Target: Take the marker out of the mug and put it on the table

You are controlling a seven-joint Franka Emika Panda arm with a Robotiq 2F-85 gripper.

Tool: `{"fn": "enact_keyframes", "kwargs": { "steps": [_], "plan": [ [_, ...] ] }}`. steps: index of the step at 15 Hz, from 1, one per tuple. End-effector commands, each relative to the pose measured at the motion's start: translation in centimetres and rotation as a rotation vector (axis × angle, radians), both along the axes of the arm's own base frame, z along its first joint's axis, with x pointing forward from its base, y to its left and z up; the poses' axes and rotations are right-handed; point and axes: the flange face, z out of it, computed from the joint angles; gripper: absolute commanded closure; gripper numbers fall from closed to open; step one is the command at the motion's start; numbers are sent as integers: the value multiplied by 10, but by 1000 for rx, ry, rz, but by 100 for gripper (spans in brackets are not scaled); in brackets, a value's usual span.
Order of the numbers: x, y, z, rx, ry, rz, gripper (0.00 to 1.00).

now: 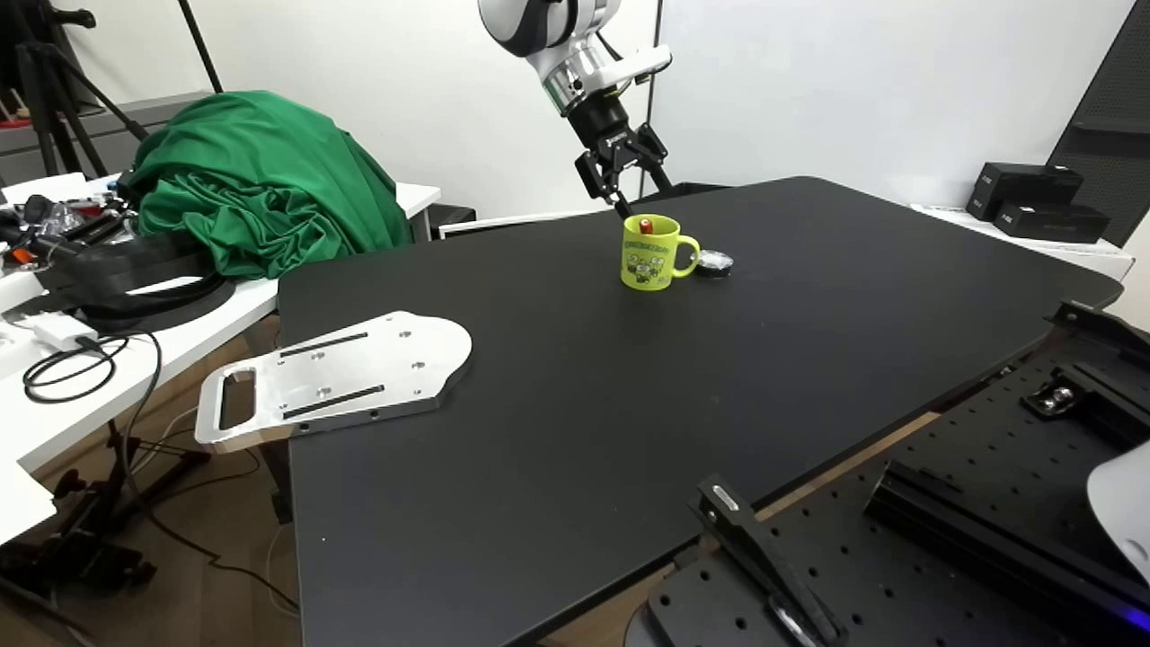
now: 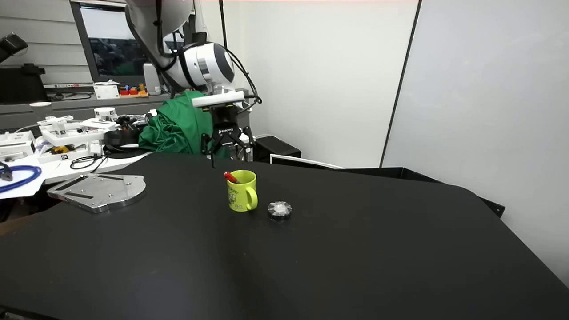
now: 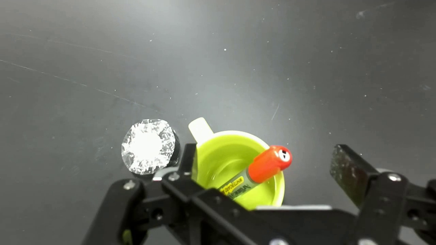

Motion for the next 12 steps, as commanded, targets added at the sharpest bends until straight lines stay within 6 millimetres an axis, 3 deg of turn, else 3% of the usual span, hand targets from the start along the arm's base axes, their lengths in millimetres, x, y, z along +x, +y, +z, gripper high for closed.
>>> {"fn": "enact_keyframes", "kwargs": {
  "steps": [1, 10, 11, 12],
  "plan": [
    [10, 0, -5, -23, 5, -30, 0],
    [15, -3, -19, -30, 21, -44, 0],
    [15, -3, -20, -30, 24, -44, 16],
    [16, -3, -21, -29, 24, -44, 26]
  ]
}}
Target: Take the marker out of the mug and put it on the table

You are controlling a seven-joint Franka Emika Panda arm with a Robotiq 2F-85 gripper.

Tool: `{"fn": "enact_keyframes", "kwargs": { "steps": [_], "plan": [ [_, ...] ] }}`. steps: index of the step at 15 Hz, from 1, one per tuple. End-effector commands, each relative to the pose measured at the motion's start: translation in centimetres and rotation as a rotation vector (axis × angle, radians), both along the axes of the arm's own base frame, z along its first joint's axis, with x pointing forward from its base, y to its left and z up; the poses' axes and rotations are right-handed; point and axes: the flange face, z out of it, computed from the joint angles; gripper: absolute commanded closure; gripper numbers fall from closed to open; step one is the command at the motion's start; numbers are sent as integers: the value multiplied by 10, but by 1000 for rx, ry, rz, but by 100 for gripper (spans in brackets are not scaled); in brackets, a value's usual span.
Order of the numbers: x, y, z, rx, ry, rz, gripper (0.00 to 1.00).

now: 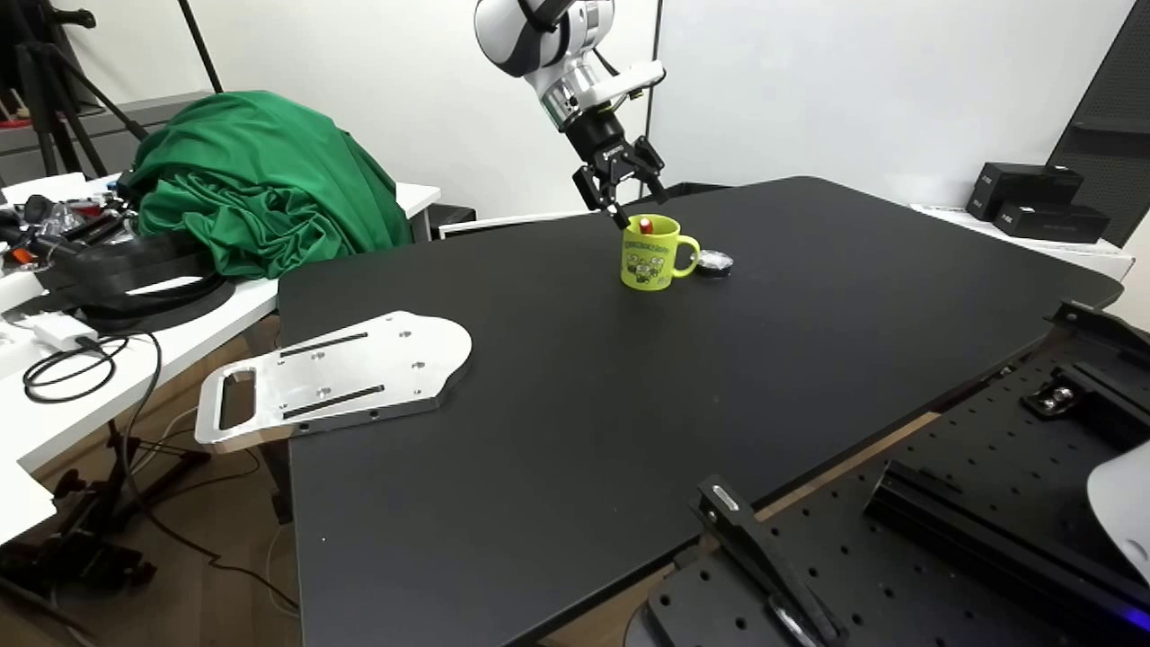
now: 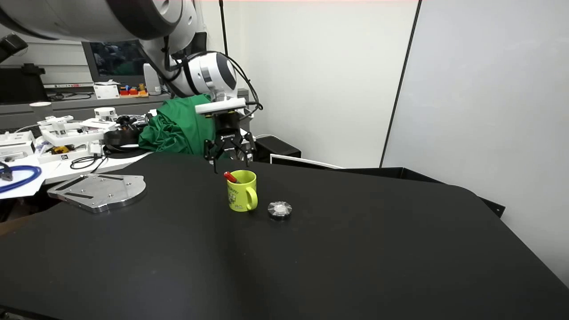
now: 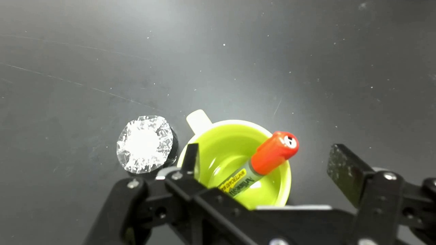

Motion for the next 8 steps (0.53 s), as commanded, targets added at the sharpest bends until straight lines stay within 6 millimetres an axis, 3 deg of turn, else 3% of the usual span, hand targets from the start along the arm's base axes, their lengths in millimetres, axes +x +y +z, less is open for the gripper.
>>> {"fn": "enact_keyframes", "kwargs": {
  "steps": [1, 8],
  "plan": [
    [7, -2, 1, -13, -7, -25, 33],
    [8, -6, 0, -4, -3, -38, 83]
  ]
}}
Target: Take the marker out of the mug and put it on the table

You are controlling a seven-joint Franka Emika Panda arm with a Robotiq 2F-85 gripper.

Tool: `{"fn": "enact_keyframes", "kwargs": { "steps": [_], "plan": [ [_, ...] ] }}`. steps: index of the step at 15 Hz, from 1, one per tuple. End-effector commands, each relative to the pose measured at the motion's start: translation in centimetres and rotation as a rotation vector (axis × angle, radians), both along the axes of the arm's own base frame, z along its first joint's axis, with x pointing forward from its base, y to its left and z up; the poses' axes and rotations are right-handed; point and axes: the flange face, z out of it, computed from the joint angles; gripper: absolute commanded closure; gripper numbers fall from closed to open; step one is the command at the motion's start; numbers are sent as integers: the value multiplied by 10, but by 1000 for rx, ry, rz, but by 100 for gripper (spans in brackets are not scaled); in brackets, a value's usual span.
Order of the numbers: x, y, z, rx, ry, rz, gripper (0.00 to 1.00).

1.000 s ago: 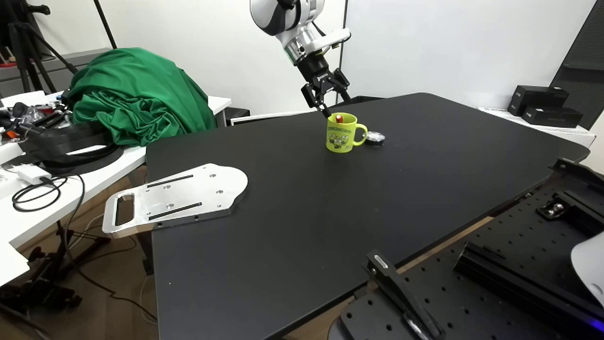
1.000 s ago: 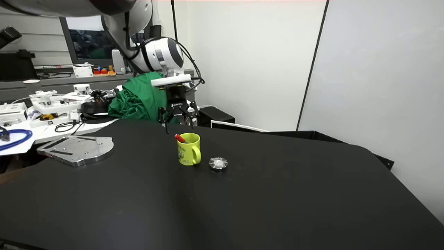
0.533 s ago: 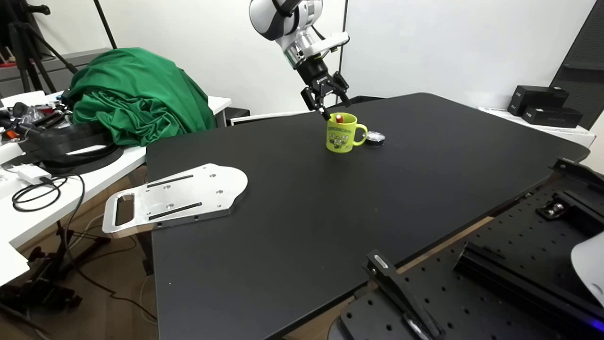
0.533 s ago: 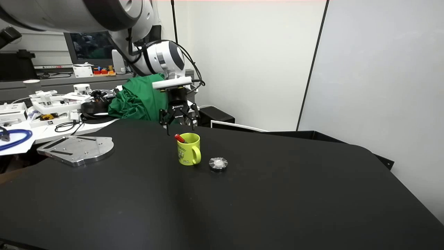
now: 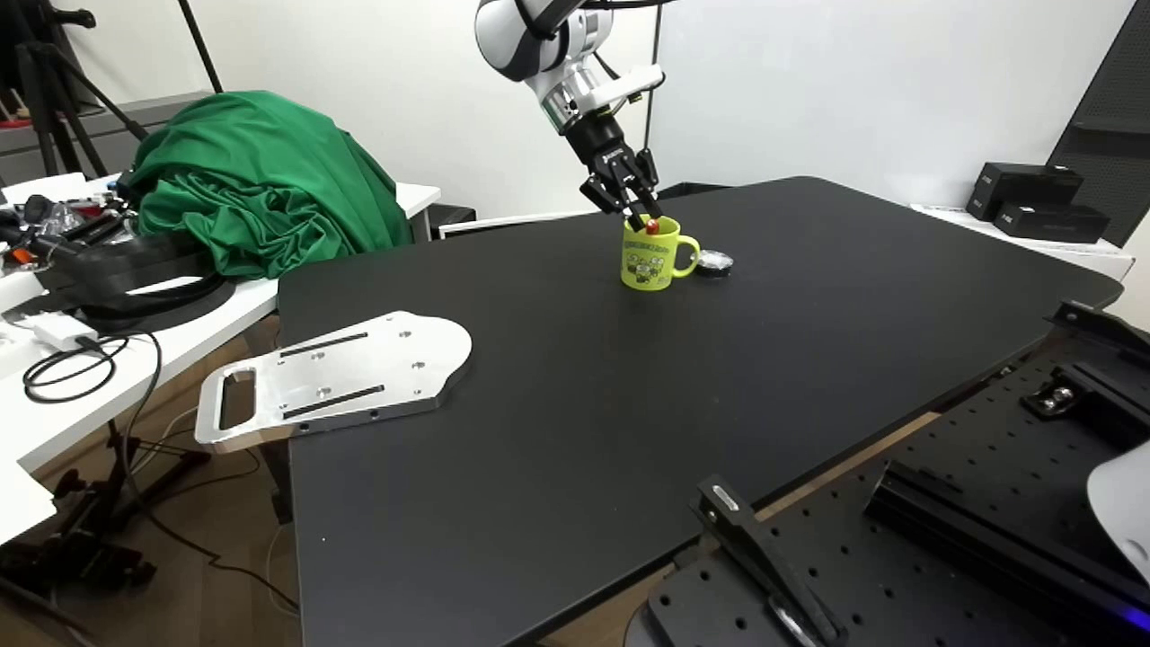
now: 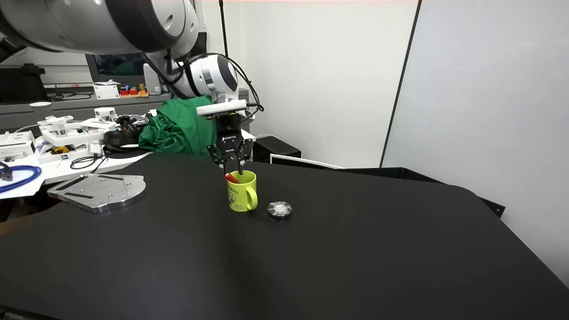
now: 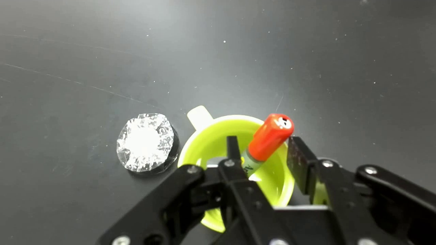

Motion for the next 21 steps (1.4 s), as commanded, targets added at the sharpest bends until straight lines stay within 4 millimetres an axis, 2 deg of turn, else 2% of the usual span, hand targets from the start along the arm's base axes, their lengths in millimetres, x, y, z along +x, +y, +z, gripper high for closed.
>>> {"fn": "enact_keyframes", "kwargs": {
  "steps": [1, 3, 4, 5, 6, 8, 15, 16, 17, 18, 21],
  "plan": [
    [4, -5, 5, 0, -3, -32, 89],
    [4, -6, 5, 0, 4, -35, 99],
    [3, -7, 5, 3, 10, -39, 88],
    [2, -7, 4, 5, 16, -39, 66],
    [1, -7, 3, 10, 22, -40, 71],
    [0, -6, 0, 17, 30, -40, 67],
    [-5, -8, -8, 26, 61, -51, 19],
    [-6, -9, -9, 26, 62, -52, 63],
    [-6, -10, -9, 26, 64, -54, 58],
    [-6, -11, -9, 28, 64, -55, 58],
    [-7, -12, -10, 32, 69, -61, 78]
  ]
}}
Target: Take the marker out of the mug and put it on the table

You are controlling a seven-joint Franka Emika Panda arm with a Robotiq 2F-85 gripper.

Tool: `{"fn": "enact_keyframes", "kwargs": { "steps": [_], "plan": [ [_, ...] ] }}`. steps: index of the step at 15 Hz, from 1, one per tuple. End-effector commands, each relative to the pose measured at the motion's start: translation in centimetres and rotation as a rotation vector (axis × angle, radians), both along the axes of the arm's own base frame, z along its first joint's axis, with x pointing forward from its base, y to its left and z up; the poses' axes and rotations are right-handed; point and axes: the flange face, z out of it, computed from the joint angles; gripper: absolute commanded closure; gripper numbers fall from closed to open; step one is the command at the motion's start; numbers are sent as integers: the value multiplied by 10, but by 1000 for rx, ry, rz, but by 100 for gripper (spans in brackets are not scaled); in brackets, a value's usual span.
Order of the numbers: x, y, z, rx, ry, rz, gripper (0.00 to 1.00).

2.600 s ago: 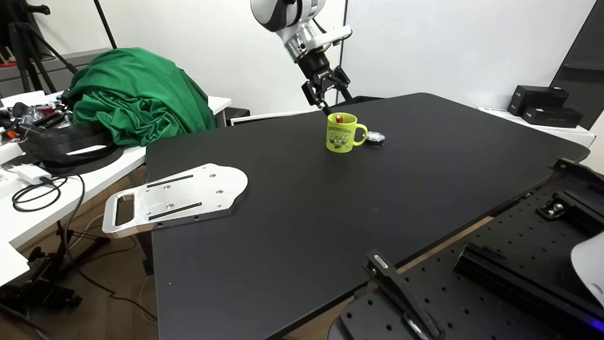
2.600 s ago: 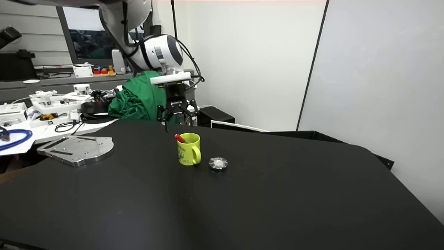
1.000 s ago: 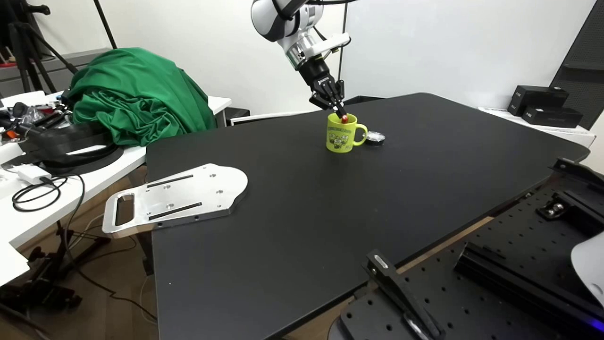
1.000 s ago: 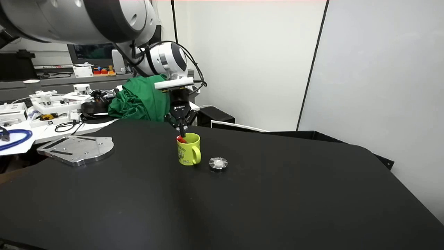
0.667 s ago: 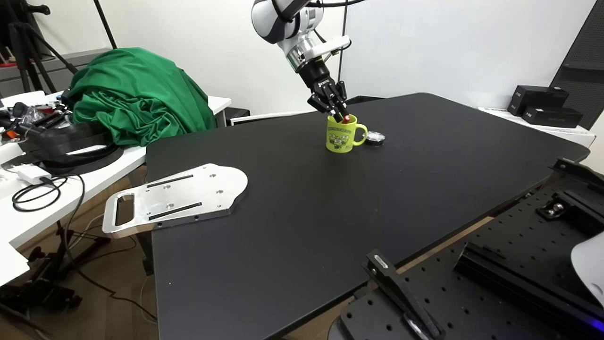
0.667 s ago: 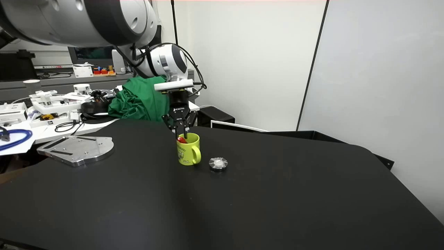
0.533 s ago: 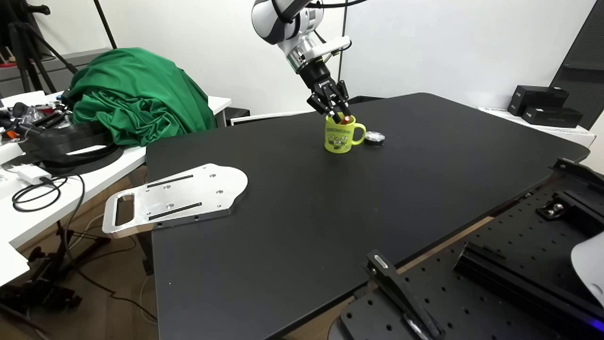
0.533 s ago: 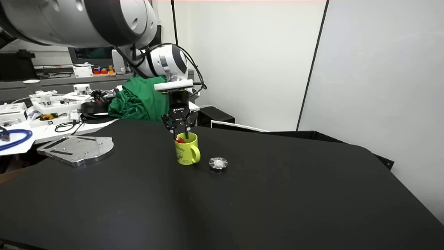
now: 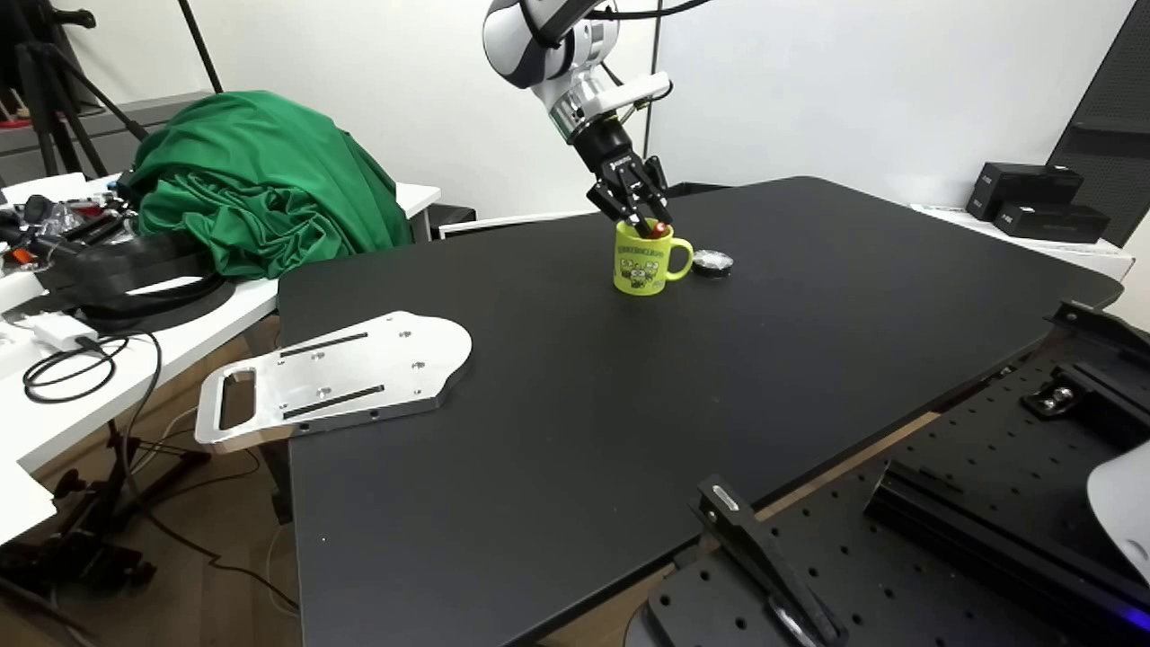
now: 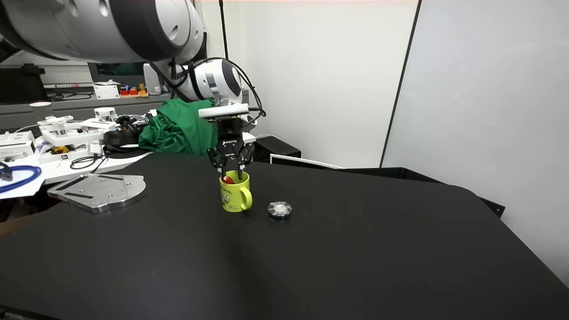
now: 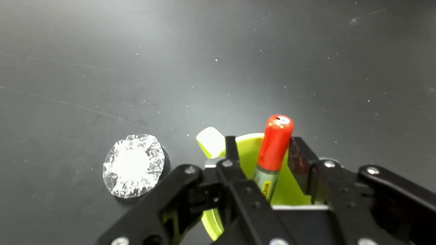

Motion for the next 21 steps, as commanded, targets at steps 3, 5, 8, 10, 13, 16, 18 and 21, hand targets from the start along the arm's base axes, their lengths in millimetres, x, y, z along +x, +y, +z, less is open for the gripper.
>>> {"fn": "enact_keyframes", "kwargs": {
  "steps": [3, 5, 8, 10, 13, 16, 18, 21],
  "plan": [
    [2, -5, 1, 24, 9, -33, 98],
    [1, -8, 1, 33, 13, -41, 95],
    [4, -14, 12, 54, 9, -52, 95],
    [10, -19, 29, 71, -17, -62, 95],
    [16, -26, 56, 97, -43, -68, 95],
    [20, -33, 83, 127, -52, -70, 95],
    [20, -39, 103, 156, -49, -69, 95],
    [19, -50, 129, 196, -49, -66, 95]
  ]
}}
